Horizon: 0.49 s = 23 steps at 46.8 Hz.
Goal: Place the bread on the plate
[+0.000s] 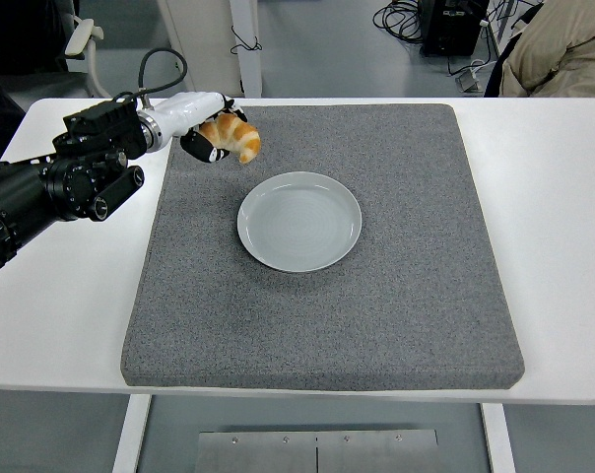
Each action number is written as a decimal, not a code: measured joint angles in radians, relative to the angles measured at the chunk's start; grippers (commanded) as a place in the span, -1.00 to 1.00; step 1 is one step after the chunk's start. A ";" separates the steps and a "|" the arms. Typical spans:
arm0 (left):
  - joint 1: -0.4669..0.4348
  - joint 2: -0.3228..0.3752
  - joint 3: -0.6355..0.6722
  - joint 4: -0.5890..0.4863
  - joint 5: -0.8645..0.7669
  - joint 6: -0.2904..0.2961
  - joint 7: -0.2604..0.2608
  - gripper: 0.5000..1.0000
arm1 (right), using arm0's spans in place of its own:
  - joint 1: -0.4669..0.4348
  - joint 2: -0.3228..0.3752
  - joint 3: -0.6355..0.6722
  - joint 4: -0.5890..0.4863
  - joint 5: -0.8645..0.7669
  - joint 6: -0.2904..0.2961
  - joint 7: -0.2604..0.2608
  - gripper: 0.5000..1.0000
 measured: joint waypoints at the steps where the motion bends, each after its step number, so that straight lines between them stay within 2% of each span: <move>1: -0.005 0.002 -0.001 0.000 -0.001 0.000 0.000 -1.00 | 0.000 0.000 0.000 0.000 0.000 0.000 0.000 1.00; 14: -0.074 0.034 -0.009 -0.001 -0.002 -0.006 -0.015 -1.00 | 0.000 0.000 0.000 0.000 0.000 0.000 0.000 1.00; 23: -0.116 0.069 -0.012 -0.001 -0.021 -0.053 -0.025 -1.00 | 0.000 0.000 0.001 0.000 0.000 0.000 0.000 1.00</move>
